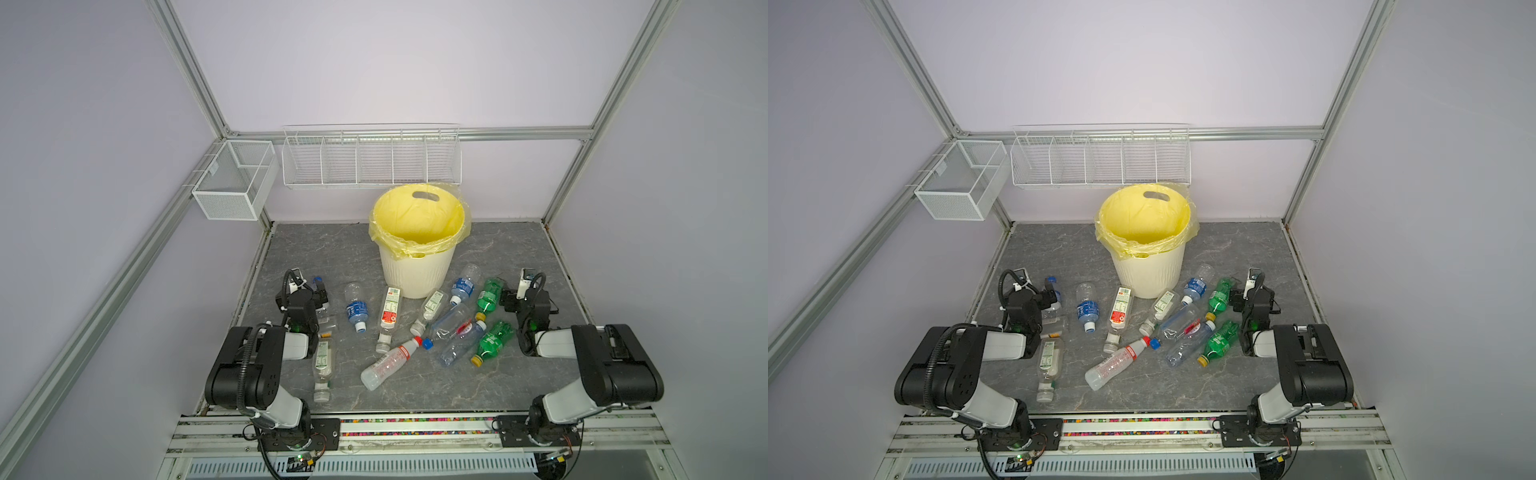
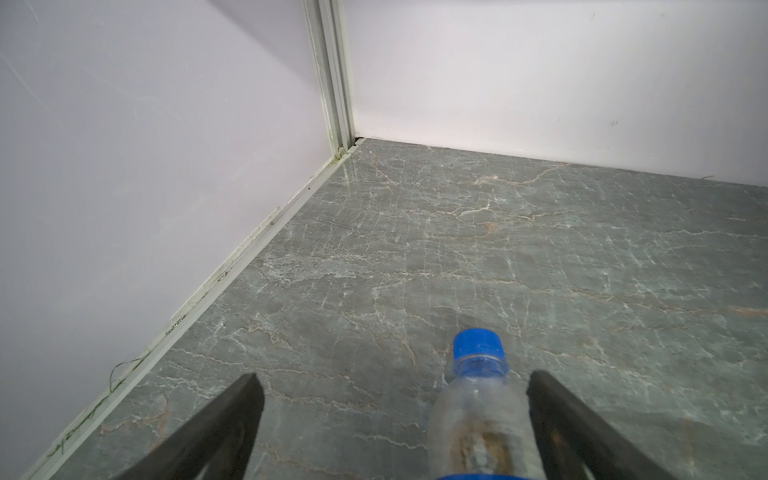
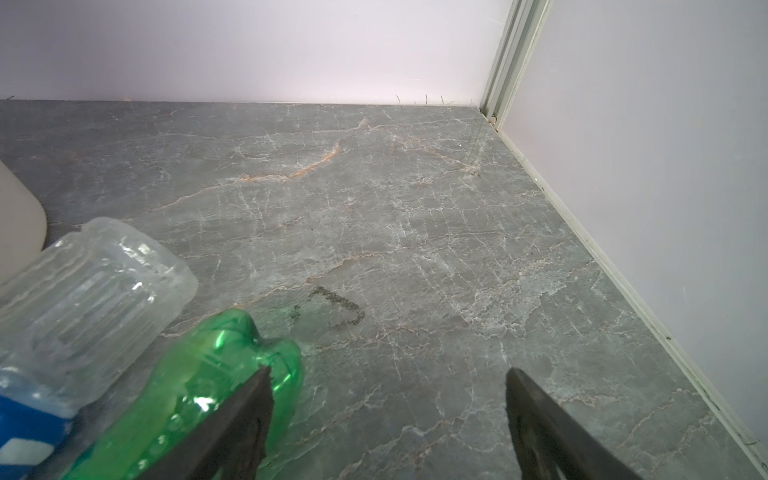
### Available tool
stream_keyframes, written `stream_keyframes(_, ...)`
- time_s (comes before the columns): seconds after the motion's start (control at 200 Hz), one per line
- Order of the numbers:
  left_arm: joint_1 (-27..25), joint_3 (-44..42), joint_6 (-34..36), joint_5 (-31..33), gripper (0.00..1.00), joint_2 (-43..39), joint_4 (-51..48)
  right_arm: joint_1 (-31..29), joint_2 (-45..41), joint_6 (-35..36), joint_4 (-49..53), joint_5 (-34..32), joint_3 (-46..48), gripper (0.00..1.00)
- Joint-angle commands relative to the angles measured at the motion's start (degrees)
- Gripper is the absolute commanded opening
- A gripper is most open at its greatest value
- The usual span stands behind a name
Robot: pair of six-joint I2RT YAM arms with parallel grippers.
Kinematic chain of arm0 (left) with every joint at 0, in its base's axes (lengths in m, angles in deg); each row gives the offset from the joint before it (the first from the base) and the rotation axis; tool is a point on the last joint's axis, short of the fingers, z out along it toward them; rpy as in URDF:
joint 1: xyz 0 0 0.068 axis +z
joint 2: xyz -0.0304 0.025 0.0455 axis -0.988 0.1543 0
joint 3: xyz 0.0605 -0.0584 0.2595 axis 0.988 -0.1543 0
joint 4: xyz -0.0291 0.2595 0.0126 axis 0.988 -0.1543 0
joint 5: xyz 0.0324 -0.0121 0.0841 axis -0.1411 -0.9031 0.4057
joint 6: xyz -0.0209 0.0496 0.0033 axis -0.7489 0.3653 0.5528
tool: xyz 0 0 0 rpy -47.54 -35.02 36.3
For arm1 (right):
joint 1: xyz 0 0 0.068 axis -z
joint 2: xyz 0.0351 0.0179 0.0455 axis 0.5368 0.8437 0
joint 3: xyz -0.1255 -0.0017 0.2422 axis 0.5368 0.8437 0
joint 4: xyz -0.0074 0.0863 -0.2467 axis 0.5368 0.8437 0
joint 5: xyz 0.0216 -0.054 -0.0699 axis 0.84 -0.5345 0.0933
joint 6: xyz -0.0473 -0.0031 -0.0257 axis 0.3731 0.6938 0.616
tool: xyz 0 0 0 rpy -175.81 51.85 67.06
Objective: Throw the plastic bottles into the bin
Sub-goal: 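Raise both arms from rest and move them toward the bottles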
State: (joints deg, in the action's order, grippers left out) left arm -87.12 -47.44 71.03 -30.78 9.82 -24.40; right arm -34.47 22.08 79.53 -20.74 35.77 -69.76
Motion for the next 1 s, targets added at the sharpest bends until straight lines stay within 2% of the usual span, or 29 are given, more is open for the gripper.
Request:
stream_keyframes(0.0,0.01,0.59,0.54,1.13,0.99,-0.13,1.96,-0.82,-2.61,0.44,1.10,-3.03,-0.38,0.88)
stream_keyframes(0.07,-0.24,0.80,-0.75,5.13,0.99,-1.79,0.06,-1.46,-2.75,1.52,-1.11,-3.04,0.63,0.88)
stream_keyframes(0.155,-0.28,0.34,0.28,2.83,0.99,-3.89,-0.91,-2.49,-3.72,2.42,-0.94,-4.28,0.85,0.88)
stream_keyframes(0.19,-1.01,0.13,1.14,3.81,0.99,-4.75,-0.81,-2.82,-4.79,2.49,-0.13,-5.96,0.52,0.88)
stream_keyframes(0.245,-1.77,0.23,0.94,6.99,0.99,-6.52,-2.21,-3.53,-8.13,2.08,6.06,-7.78,-0.84,0.88)
stream_keyframes(0.395,-2.04,1.78,0.11,9.58,0.99,-11.09,-9.20,-4.19,-13.00,0.45,18.19,-9.65,-5.05,0.88)
stream_keyframes(0.465,-2.26,4.86,-1.21,10.51,0.99,-12.90,-16.91,-4.30,-15.59,-5.54,31.13,-11.71,-10.95,0.89)
stream_keyframes(0.555,-2.26,9.49,-5.12,11.67,0.99,-14.23,-26.94,-4.33,-17.71,-10.30,47.18,-10.27,-19.17,0.88)
stream_keyframes(0.7,-2.26,14.17,-10.70,9.03,0.99,-16.78,-38.20,-4.59,-19.54,-17.27,68.72,-9.26,-29.47,0.88)
stream_keyframes(0.995,-2.43,21.20,-19.60,-0.40,0.99,-22.16,-56.53,-4.72,-26.05,-22.98,85.95,2.64,-34.33,0.88)
